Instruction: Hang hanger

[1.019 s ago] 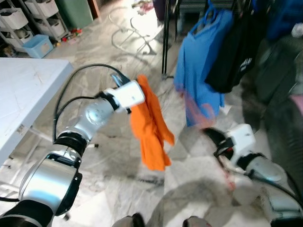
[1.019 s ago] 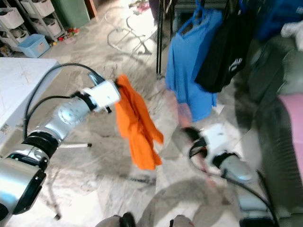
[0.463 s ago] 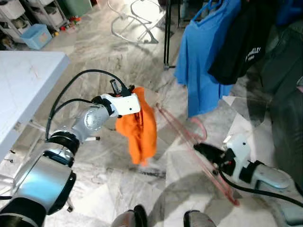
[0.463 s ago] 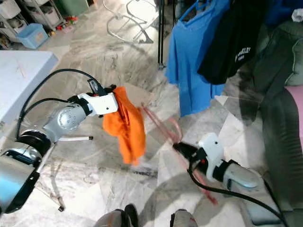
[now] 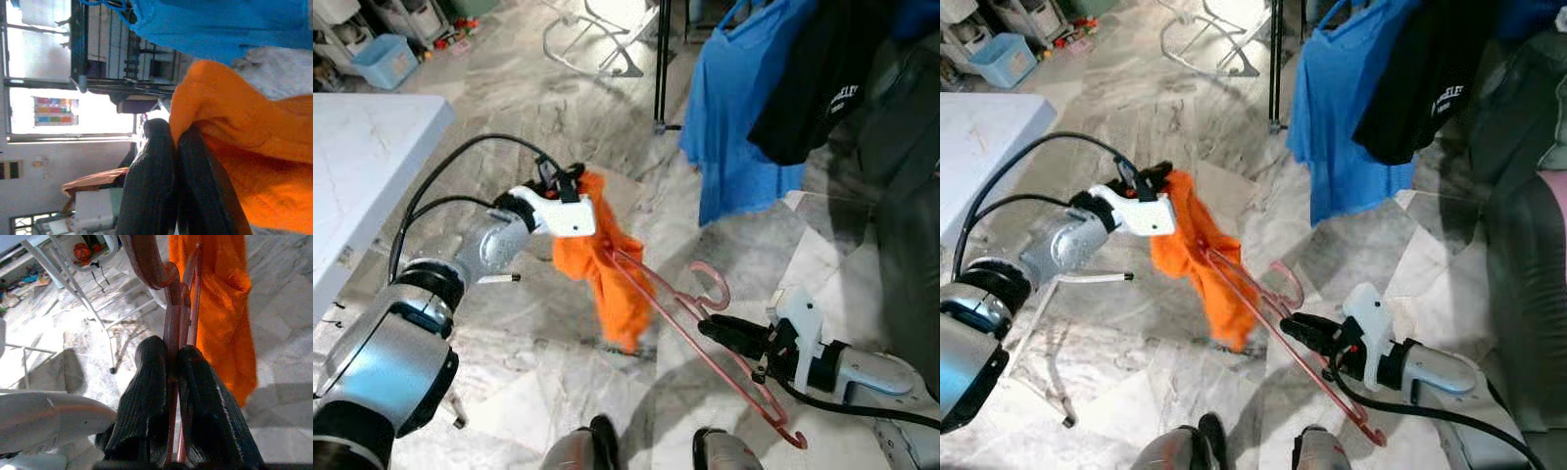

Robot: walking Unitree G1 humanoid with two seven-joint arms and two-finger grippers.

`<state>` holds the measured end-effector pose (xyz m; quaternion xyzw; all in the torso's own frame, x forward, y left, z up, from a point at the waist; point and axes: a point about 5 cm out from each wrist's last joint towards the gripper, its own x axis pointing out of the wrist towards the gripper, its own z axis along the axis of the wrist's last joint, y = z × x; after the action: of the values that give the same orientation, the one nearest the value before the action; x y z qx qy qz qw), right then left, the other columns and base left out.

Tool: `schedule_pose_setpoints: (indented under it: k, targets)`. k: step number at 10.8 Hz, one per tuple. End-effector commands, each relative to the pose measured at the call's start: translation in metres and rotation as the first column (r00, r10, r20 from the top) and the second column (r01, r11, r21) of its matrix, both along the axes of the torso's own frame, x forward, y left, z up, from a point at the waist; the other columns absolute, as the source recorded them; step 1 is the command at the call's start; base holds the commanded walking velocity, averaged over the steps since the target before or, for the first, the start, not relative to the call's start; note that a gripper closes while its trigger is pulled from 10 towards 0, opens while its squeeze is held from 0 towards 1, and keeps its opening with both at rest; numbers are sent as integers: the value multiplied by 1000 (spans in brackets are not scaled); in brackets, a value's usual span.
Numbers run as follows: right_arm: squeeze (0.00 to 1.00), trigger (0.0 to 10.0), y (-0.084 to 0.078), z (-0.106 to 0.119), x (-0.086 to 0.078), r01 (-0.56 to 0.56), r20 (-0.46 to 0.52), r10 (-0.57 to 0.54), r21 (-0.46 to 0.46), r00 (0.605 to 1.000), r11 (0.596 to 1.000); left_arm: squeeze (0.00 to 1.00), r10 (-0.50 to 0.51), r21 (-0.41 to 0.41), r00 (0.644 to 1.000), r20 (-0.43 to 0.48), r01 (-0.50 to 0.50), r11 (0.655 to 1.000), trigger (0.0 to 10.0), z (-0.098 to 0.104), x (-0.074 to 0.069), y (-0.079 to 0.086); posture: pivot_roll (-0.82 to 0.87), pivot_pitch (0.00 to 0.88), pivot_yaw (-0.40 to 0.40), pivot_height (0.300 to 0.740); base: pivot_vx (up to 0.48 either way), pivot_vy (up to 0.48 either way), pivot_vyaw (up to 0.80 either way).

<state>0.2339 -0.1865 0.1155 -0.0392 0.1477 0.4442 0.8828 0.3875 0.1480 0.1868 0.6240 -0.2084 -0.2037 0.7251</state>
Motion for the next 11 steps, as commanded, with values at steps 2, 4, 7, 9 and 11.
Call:
schedule_pose_setpoints:
  k: [2, 4, 7, 9, 11]
  targets:
    - [0, 10000, 5, 6, -7, -44, -11, 44, 28, 999, 999, 0, 55, 43, 998, 44, -57, 997, 10000, 3, 3, 10, -281, 272, 165, 740, 0, 0, 0]
    - [0, 10000, 1, 2, -4, 2, -5, -2, 6, 1000, 1000, 0, 6, -40, 997, 76, -3, 999, 10000, 13, 2, 4, -286, 274, 172, 740, 0, 0, 0]
    - [0, 10000, -1, -1, 1, 67, 7, -67, 16, 998, 998, 0, -23, -70, 996, 87, 29, 997, 10000, 17, -1, 9, -271, 279, 179, 740, 0, 0, 0]
    - [0, 10000, -4, 16, 6, 81, 55, -87, 106, 995, 991, 0, 14, -45, 998, 66, -11, 999, 10000, 11, -1, 19, -261, 282, 185, 740, 0, 0, 0]
    - [0, 10000, -13, 30, 10, 110, 166, -132, 134, 977, 985, 0, 145, -2, 989, 30, -145, 989, 10000, -2, 1, 36, -265, 279, 182, 740, 0, 0, 0]
